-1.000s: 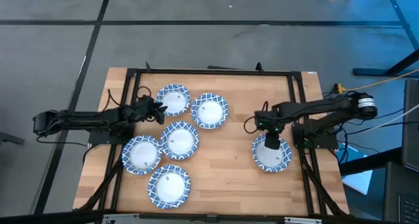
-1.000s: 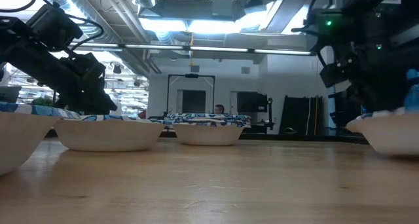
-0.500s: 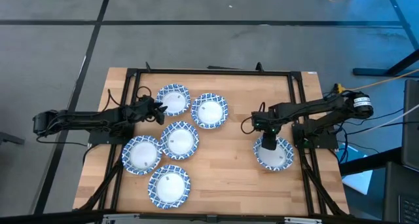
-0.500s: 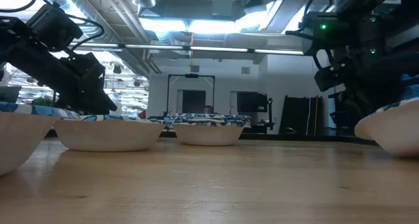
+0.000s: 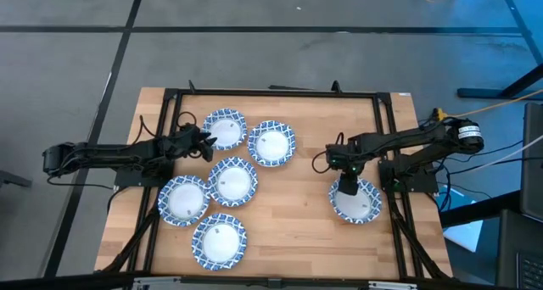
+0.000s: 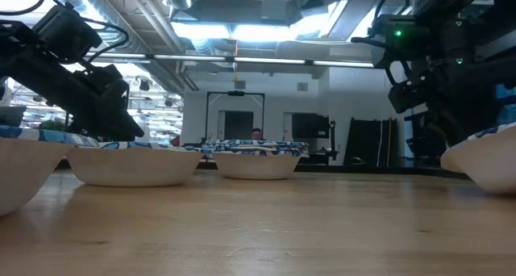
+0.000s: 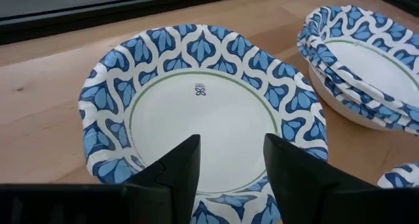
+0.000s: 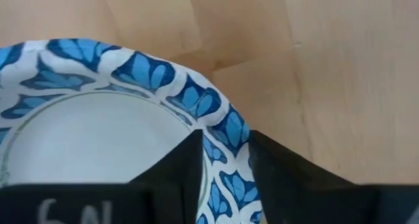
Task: Nest bowls inside each other
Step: Stack the white and blue bowl on the white and blue bowl on the table
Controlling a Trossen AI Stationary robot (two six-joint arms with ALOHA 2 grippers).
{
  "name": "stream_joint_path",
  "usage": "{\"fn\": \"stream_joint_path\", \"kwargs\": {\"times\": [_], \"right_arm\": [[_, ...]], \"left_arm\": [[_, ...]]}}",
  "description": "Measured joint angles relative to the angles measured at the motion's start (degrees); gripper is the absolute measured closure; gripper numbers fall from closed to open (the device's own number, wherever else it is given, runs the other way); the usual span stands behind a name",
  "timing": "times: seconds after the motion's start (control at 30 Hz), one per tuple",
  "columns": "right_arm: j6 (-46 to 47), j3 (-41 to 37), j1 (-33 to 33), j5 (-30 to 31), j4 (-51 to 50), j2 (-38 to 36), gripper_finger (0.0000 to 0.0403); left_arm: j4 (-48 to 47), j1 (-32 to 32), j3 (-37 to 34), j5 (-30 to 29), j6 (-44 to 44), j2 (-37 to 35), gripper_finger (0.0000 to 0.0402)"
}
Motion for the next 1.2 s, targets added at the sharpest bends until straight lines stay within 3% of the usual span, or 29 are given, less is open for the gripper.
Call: {"fn": "stream_joint_path", "kwargs": {"times": [0.3, 0.5, 0.8, 1.2], "right_arm": [[0.0, 0.3, 0.0, -0.2, -0.3, 0.0, 0.0175], [-1.1, 2.3, 0.0, -0.1, -0.2, 0.0, 0.0149], [-0.5, 2.5, 0.0, -0.3, -0.5, 0.0, 0.0153], [-1.5, 2.4, 0.3, -2.4, -0.5, 0.0, 0.0242]], "left_arm": [[0.0, 0.0, 0.0, -0.1, 1.2, 0.0, 0.0239], [0.0, 0.0, 0.0, -0.2, 1.2, 0.0, 0.0239], [0.0, 0.0, 0.0, -0.2, 1.2, 0.0, 0.0239], [0.0, 0.0, 0.0, -0.3, 1.2, 0.0, 0.0239]]}}
